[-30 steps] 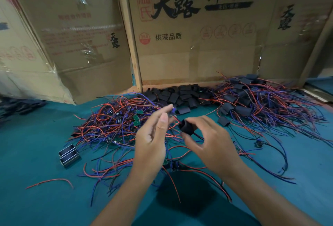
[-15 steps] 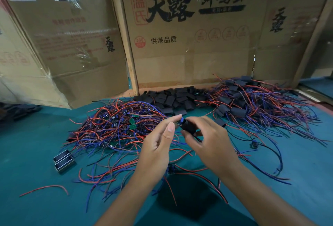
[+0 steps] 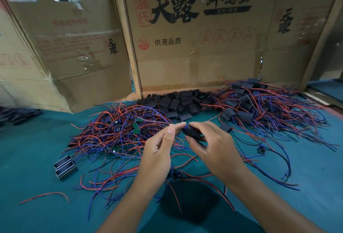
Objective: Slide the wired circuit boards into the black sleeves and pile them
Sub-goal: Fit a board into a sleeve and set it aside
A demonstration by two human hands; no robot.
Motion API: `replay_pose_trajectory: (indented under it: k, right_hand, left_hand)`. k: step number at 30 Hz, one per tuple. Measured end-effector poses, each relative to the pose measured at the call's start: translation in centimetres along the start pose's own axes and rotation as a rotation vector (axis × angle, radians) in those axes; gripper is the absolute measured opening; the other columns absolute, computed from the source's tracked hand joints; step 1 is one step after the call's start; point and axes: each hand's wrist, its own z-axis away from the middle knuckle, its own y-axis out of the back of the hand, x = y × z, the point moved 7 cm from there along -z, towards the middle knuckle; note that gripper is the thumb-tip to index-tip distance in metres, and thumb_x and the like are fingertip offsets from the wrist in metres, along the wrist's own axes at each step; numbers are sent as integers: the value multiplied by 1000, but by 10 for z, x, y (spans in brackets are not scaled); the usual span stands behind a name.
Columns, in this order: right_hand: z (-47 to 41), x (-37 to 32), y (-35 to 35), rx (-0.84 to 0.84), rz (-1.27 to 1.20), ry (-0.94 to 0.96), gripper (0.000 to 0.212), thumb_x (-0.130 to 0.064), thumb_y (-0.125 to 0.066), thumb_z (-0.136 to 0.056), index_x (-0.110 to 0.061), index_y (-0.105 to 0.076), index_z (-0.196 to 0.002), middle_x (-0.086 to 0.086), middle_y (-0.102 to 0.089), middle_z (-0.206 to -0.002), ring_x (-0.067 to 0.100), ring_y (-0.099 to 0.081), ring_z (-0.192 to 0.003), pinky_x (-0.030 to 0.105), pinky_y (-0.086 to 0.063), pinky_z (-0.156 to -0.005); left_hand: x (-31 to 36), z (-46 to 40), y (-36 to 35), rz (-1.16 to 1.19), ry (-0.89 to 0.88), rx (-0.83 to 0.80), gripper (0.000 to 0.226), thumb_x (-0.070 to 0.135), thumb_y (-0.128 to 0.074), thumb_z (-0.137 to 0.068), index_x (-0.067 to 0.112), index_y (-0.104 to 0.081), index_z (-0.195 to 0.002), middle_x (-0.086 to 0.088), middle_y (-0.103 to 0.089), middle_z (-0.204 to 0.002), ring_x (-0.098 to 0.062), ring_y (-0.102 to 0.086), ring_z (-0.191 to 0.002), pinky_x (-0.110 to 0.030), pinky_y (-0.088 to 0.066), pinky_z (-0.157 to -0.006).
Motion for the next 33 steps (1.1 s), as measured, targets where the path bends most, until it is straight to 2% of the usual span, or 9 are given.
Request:
replay_pose_trajectory:
  k: [2,4,11,15,19,22,25,29,33]
  right_hand:
    - [0,2,-1,23,-4,3,28,-14,-74,-85,-6,-67,-110,4,-66,-99,20,-64,-85,31,-50,-75]
    - [0,3,-1,40,-5,-3,27,-14,-74,-84,-6,-67,-109,4,-65,-97,21,-63,-84,32,-50,-74]
    - [2,6,-7,-12,-8,13,25,-13,-71,-87,-8,-66,-110,4,-64,-98,20,-61,-84,30,-46,-73]
    - [3,9,-7,-19,-21,-13,25,-12,-71,-87,-7,-66,-111,5,-65,-99,21,-62,-86,31,-46,-76]
    - [2,9,-8,-27,-20,-7,25,-14,-70,-88,-6,-66,-111,6,-64,-100,22,-62,-86,33,-47,-76]
    - [2,10,-8,-30,-25,-16,25,-14,-69,-89,-6,-66,-112,5,-64,-100,22,-62,-87,37,-50,-76]
    - [2,11,-9,-24,-22,-18,24,-13,-71,-88,-6,-67,-111,5,-64,-99,22,-62,-86,34,-48,-76]
    - [2,11,-9,-7,-26,-13,25,-13,-72,-87,-5,-67,-110,6,-65,-97,21,-62,-85,30,-47,-77]
    - [2,12,-8,18,-27,-3,26,-15,-72,-87,-6,-66,-110,4,-64,-97,17,-59,-84,25,-46,-76]
  left_hand:
    - [1,0,-2,33,7,-7,39,47,-42,-98,31,-75,-110,14,-74,-111,-4,-66,-110,-17,-49,-92]
    - [0,-1,-3,51,23,-16,39,45,-42,-98,28,-75,-109,10,-75,-110,-6,-68,-109,-16,-50,-90]
    - [-11,-3,-1,7,101,-22,36,46,-41,-98,37,-75,-107,9,-74,-111,-11,-66,-111,-43,-54,-94]
    - [-11,-2,-2,-17,99,-32,35,48,-45,-100,34,-75,-109,12,-73,-112,-10,-64,-110,-34,-56,-88]
    - [-13,-2,-1,15,122,-37,42,48,-43,-92,28,-75,-111,10,-74,-109,-7,-67,-104,-31,-57,-85]
    - [-13,-3,-3,24,124,-45,39,46,-44,-97,26,-74,-112,8,-75,-110,-9,-68,-104,-38,-55,-88]
    - [-14,-4,-2,42,106,-23,36,45,-46,-98,27,-75,-111,5,-75,-108,-13,-69,-104,-43,-55,-90]
    - [-16,-4,0,36,94,-3,39,58,-51,-89,43,-65,-122,0,-72,-112,-23,-66,-110,-47,-54,-96]
    - [-19,-5,3,-19,101,14,35,52,-47,-94,42,-69,-118,12,-71,-118,-11,-63,-118,-50,-47,-105]
